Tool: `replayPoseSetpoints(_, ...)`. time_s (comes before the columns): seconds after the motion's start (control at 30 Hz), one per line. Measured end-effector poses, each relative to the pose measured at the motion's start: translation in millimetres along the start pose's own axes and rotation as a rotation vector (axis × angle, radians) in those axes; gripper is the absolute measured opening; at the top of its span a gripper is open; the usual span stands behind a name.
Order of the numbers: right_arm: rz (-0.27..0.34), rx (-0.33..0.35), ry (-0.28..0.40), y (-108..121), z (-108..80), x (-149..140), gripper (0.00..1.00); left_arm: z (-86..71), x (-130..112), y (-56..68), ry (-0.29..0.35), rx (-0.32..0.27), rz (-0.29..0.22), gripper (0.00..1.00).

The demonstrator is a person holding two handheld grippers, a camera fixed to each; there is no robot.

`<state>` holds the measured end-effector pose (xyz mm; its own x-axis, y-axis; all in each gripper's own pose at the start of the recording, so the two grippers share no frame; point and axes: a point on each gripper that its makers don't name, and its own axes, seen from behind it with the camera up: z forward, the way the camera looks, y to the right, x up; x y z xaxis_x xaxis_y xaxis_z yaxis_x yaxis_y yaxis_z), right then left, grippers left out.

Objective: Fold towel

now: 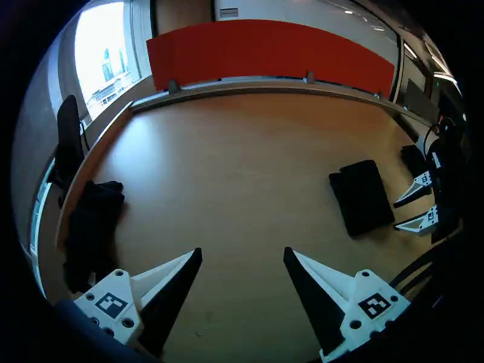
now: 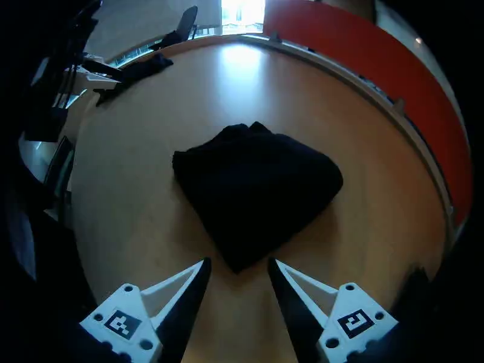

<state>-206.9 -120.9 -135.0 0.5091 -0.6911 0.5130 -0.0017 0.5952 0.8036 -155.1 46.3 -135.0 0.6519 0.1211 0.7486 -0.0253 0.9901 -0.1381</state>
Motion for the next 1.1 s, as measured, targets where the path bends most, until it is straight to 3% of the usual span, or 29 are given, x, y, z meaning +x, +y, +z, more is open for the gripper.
replayPoseSetpoints(0.23,0.023,0.0,-0.006,-0.6,3.2,-3.5,0.49,0.5,-0.4,0.6,0.0,-0.001,0.0,1.0)
replayPoseSetpoints(0.43,0.044,-0.001,-0.006,-1.3,4.4,-4.4,0.45,0.5,0.4,0.7,0.001,-0.002,0.002,1.0)
replayPoseSetpoints(0.63,0.056,-0.005,-0.009,-1.3,6.1,-5.6,0.32,-0.1,0.2,0.4,0.0,-0.002,0.002,1.0)
replayPoseSetpoints(0.87,0.072,-0.003,-0.011,-1.3,5.4,-6.4,0.11,0.0,0.1,0.8,-0.002,-0.003,0.004,1.0)
replayPoseSetpoints(1.1,0.083,-0.003,-0.001,-0.3,4.7,-5.1,0.05,0.3,0.0,1.5,-0.003,-0.004,0.004,1.0)
